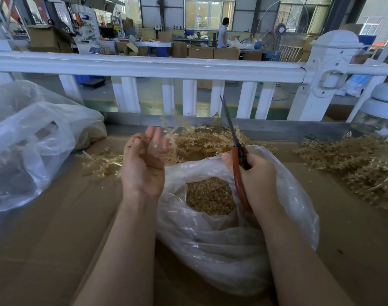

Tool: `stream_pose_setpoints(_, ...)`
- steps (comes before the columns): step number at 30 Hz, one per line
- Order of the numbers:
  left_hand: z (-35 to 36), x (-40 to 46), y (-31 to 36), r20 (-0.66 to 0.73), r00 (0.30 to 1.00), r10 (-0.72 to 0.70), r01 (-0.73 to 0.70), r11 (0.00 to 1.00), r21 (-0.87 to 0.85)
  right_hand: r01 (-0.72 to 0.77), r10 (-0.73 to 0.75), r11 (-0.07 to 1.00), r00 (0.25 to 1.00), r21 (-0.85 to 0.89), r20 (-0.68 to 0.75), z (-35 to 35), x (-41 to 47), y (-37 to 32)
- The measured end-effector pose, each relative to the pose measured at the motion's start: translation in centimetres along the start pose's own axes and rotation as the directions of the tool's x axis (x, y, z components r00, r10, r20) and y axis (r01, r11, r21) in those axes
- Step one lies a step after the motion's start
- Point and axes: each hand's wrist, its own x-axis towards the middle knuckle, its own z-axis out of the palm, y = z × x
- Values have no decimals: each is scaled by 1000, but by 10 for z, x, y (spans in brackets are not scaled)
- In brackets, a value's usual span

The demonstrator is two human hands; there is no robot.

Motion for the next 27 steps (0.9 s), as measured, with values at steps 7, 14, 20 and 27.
stream_pose_setpoints(7, -20, 14, 13, -373, 892, 255, -201, 963, 179, -5, 5, 999, 1000, -49, -2, 2, 0, 2)
stream_pose_setpoints(14, -21, 13, 13, -533, 661, 529, -135, 782, 609, 5, -5, 995, 1000, -101, 3, 2, 1, 2)
stream_pose_setpoints(20, -12, -1, 7, 200, 631, 750, -153, -132, 979, 4, -4, 993, 1000, -121, 6, 1, 0, 1)
stream_pose_setpoints(27, -25, 6, -32, 380, 905, -190, -420, -535, 733, 36, -29, 985, 999, -168, 44, -2, -1, 1)
